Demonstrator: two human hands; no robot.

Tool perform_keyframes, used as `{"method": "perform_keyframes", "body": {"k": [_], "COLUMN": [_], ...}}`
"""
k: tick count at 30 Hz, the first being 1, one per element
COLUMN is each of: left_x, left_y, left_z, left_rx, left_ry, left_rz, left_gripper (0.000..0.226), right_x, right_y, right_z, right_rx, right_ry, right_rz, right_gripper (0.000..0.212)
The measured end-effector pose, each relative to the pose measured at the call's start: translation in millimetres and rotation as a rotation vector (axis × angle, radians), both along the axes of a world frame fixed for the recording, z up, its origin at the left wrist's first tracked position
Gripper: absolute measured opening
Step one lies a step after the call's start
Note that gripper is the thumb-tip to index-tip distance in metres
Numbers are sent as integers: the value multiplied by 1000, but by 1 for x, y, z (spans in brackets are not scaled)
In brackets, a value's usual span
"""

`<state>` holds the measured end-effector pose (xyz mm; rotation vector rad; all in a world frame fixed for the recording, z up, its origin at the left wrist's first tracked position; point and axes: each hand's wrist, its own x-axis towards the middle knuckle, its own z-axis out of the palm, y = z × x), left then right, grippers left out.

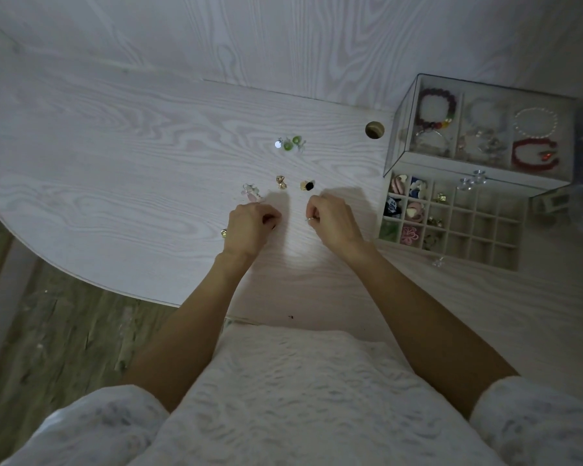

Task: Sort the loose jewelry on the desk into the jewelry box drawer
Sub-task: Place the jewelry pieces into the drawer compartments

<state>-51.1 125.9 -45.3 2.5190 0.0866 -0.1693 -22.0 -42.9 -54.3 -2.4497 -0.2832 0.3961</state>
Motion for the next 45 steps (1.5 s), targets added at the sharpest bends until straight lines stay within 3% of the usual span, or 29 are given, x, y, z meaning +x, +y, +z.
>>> {"method": "perform_keyframes", "body": {"k": [7, 16, 22, 34, 38, 45], "left_x": [-14, -18, 0, 47, 49, 37], "left_y": [-24, -88, -139, -249, -268, -301], "left_z": [-2, 6, 17, 13, 0, -5], "left_rx": [-93, -216, -234, -182, -216, -475], "left_ry": [-7, -36, -149, -380, -355, -192], "left_rz": [-54, -192, -336, -532, -391, 157], "left_gripper": [11, 8, 10, 15, 14, 15], "right_x": [-51, -39, -21, -26, -36, -48], "right_y": [-49, -181, -197, -209, -216, -218], "right_z": [18, 34, 20, 7, 8, 13], "right_rx": [161, 53, -103, -68, -4, 17], "right_ry": [15, -146, -154, -199, -216, -234], "right_rz": [-151, -673, -603, -488, -493, -440], "right_gripper": [8, 14, 8, 14, 13, 14]}}
